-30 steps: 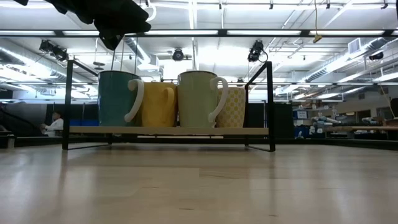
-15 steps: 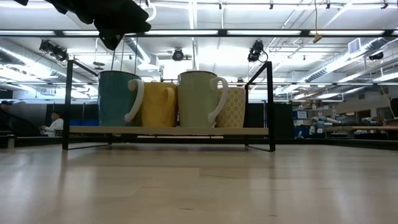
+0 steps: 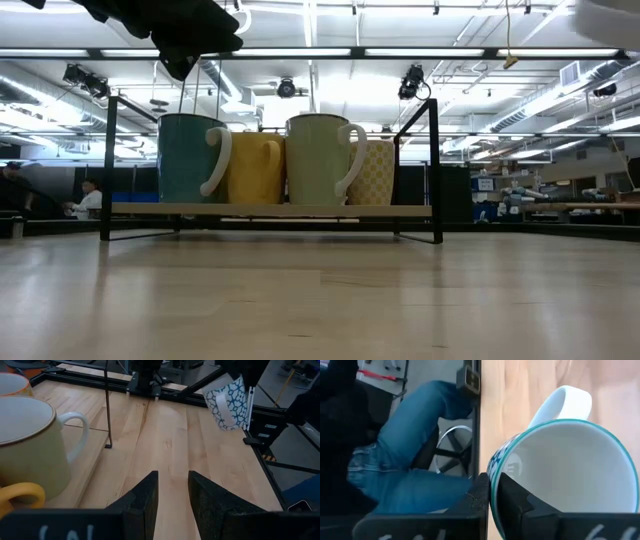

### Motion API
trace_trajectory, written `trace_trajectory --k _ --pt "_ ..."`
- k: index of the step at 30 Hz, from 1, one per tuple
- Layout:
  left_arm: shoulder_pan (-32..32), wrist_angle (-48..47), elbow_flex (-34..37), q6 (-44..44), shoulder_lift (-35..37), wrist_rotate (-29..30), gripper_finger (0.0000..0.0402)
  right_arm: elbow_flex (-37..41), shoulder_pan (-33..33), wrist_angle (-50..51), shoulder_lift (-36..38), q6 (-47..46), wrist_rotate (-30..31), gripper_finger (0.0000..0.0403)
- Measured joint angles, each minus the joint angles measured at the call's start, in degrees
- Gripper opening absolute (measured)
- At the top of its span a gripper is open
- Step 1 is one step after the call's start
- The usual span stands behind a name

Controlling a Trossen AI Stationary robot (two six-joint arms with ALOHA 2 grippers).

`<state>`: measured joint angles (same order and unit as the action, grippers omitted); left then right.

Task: Place coffee mugs
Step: Put the blue patterned mug on the shelf

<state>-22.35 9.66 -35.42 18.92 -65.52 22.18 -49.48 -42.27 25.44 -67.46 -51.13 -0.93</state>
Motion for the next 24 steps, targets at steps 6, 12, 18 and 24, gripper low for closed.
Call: trace_trajectory --k 6,12,18,24 --pt "0.0 0.4 0.0 0.0 0.0 0.0 0.0112 -0.1 6.0 -1.0 0.0 20.1 -1.0 0.0030" --pt "0.0 1.0 0.0 0.0 0.0 0.0 0.0112 -0.1 8.7 -0.6 0.1 48.3 -3.8 0.0035" --pt "0.0 1.1 0.0 0.0 0.0 0.1 0.0112 -0.2 10.3 7.6 0.1 60.2 -3.6 0.0037" --pt "0.0 1.1 0.0 0.0 0.0 2.8 0.0112 -0.2 11.0 19.2 0.1 64.5 1.2 0.0037"
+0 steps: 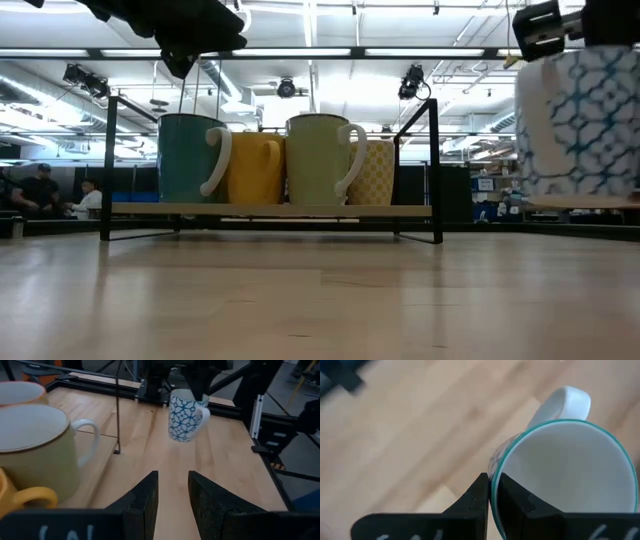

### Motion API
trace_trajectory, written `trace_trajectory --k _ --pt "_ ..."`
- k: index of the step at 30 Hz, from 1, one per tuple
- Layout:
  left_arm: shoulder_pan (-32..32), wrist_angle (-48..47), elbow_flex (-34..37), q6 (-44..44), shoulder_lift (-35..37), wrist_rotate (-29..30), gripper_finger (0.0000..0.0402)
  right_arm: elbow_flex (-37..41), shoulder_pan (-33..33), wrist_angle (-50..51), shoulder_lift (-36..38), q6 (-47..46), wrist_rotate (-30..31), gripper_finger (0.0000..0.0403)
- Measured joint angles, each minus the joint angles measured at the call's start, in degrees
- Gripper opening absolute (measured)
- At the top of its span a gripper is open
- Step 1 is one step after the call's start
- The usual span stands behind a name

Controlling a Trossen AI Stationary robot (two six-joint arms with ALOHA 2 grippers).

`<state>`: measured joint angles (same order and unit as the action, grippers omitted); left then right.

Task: Place coffee mugs
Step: Put the blue patterned mug on the shelf

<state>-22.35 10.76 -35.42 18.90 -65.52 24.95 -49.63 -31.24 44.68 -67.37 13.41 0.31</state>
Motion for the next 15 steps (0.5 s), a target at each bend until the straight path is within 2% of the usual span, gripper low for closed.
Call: trace_trajectory --k 4,15 --pt "0.0 0.0 0.0 0.0 0.0 1.3 0.0112 0.2 0.5 3.1 0.0 2.1 2.7 0.0038" --pt "0.0 0.2 0.0 0.0 0.0 1.4 0.0112 4.5 1.4 2.8 0.1 2.2 2.6 0.0059"
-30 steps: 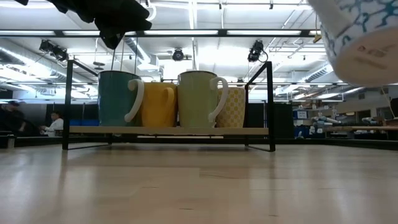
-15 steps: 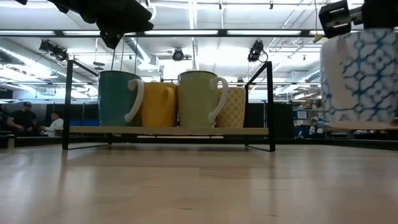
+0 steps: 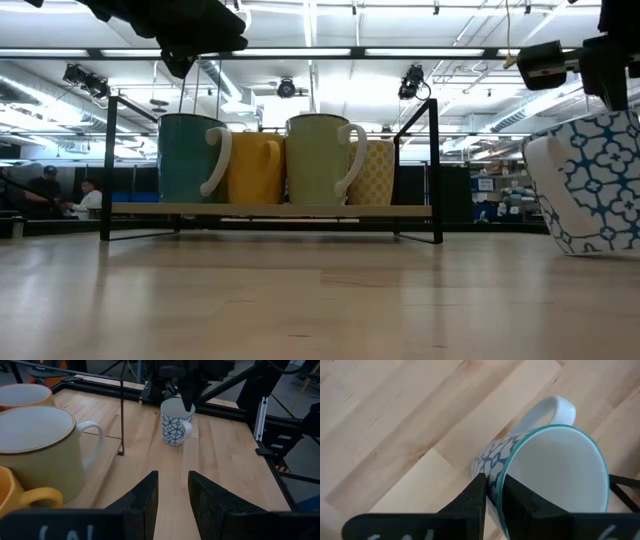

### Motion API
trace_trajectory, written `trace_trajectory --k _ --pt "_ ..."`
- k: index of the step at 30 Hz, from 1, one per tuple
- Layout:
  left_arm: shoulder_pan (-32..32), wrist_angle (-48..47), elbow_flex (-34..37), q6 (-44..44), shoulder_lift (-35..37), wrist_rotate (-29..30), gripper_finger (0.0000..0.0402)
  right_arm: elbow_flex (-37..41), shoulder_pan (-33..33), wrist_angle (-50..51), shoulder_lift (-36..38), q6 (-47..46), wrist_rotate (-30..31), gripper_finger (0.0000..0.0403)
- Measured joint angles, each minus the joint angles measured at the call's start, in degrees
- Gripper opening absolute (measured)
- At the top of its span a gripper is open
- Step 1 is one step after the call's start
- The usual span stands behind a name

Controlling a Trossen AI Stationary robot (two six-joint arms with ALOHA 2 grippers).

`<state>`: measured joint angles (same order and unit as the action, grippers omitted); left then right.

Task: Place coffee mugs
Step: Put the blue patterned mug on the shelf

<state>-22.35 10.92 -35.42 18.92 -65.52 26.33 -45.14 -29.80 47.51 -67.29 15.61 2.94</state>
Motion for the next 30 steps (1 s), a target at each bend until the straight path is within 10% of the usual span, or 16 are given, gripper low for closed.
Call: trace_trajectory --k 30 --pt "0.0 0.0 0.0 0.0 0.0 0.0 0.0112 -0.5 -0.1 -4.6 0.0 -1.1 -5.0 0.0151"
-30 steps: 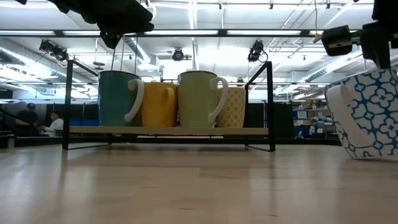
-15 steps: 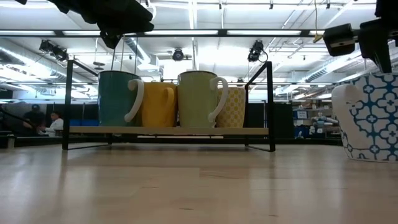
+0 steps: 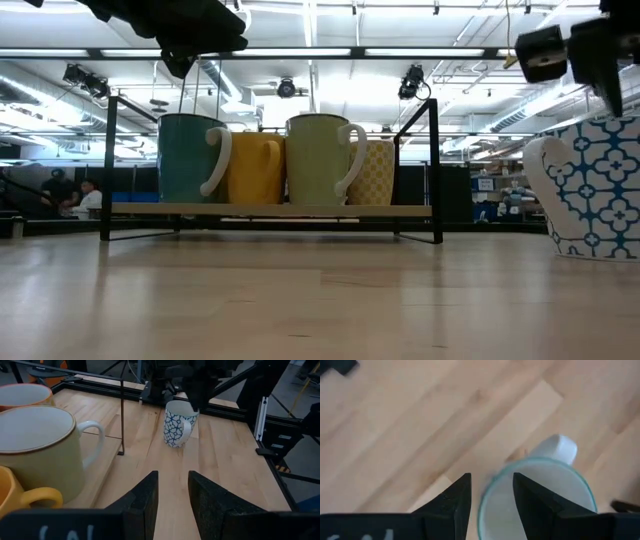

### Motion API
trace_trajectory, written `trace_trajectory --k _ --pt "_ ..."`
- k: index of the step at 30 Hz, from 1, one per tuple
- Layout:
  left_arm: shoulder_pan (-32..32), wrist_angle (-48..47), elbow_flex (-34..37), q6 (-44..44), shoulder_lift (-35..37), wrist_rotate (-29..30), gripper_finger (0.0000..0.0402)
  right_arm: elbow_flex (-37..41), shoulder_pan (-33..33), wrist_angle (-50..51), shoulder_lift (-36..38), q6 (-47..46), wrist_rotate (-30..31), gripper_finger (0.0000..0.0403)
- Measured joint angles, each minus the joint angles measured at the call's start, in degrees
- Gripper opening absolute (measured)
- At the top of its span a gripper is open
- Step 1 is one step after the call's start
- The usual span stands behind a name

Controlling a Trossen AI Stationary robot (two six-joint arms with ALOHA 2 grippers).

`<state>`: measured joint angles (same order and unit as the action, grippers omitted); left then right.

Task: Place coffee mugs
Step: Put the blue patterned mug on the shelf

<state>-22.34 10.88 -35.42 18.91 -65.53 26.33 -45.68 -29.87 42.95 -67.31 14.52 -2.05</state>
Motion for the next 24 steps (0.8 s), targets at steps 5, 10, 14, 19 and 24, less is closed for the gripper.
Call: trace_trajectory --k 5,10,14,19,24 --pt "0.0 0.0 0.0 0.0 0.0 0.0 0.0112 -2.9 0.0 0.0 0.0 0.0 -1.0 0.0151" --pt "0.0 0.0 0.0 0.0 0.0 0.0 0.0112 -7.3 0.0 0.0 0.0 -0.9 -1.0 0.0151" --pt "0.0 0.0 0.0 0.0 0.0 0.0 0.0112 -11.3 0.0 0.5 0.0 -8.6 -0.3 0.0150" --pt "0.0 0.0 0.0 0.0 0.0 0.0 0.0112 -16.2 0.2 8.7 0.0 -18.6 2.7 0.0151" --pt "0.0 0.0 0.0 -0.1 0.0 0.0 0.0112 -18.7 1.8 19.7 0.0 -32.4 2.9 0.0149"
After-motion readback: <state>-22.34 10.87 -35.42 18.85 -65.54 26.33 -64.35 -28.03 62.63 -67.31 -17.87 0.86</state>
